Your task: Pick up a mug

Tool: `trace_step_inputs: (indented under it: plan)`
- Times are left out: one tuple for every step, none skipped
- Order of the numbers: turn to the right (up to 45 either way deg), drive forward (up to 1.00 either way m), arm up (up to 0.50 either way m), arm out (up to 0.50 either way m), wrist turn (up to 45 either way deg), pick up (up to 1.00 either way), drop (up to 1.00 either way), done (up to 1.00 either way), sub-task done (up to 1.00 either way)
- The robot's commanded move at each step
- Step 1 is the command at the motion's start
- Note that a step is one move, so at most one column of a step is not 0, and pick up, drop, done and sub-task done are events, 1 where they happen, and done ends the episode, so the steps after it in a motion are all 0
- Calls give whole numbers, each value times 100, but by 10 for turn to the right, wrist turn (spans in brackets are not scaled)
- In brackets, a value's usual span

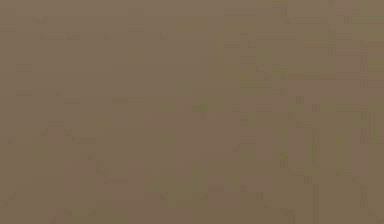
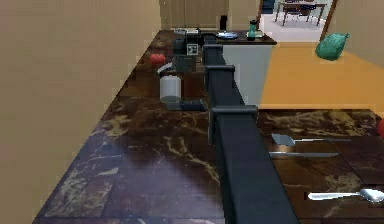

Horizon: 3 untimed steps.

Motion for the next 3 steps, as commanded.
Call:
trace_step_inputs:
  plan:
    - [0, 0, -8, 0, 0, 0, 0, 0, 0]
    - [0, 0, 0, 0, 0, 100, 0, 0, 0]
    - [0, 0, 8, 0, 0, 0, 0, 0, 0]
